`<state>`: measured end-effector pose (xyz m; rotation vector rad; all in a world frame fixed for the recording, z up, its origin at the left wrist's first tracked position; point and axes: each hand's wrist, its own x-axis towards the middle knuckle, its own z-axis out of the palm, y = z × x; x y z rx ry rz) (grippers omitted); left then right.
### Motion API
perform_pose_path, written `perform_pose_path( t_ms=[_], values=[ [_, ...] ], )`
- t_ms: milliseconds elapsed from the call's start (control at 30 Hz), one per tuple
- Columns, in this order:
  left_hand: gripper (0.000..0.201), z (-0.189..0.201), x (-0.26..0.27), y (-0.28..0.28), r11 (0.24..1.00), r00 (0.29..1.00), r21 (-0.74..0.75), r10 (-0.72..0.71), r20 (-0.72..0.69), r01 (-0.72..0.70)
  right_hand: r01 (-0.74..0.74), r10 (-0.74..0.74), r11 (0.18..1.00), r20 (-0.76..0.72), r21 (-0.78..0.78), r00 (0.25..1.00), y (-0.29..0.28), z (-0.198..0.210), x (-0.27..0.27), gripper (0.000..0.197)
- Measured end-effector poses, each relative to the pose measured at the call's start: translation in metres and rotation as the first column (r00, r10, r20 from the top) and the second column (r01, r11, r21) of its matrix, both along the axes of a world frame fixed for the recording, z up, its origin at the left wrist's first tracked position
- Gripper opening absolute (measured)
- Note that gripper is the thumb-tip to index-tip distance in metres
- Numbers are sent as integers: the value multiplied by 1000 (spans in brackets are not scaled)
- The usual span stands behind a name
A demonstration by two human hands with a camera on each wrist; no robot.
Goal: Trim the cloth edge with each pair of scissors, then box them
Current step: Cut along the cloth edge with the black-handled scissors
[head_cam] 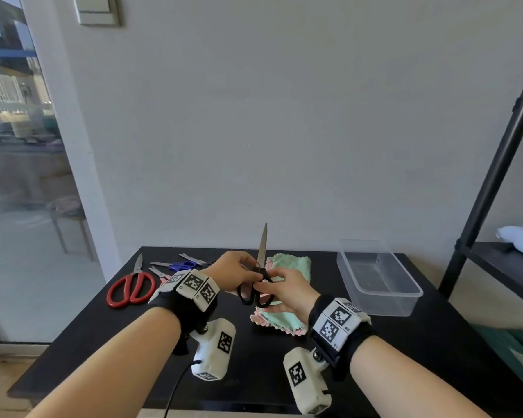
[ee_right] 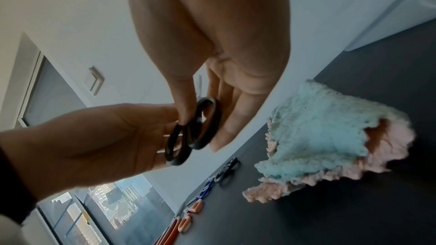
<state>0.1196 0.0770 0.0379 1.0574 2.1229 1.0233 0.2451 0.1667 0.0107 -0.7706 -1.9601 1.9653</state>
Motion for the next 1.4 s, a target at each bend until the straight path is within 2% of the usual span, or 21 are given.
perform_pose_path(
  t_ms=[400, 1067, 1400],
  values=[
    [11, 5, -38, 18, 1000, 995, 28, -5, 100, 2, -39, 38, 996, 15, 82, 999, 28, 9, -35, 29],
    [9, -7, -20, 21, 985, 929, 172, -89, 358, 28, -25, 35, 988, -61, 152, 998, 25, -2, -15, 23],
    [13, -7, -22, 21, 986, 927, 160, -101, 362, 45, -71, 80, 982, -47, 174, 996, 29, -2, -16, 20]
  ],
)
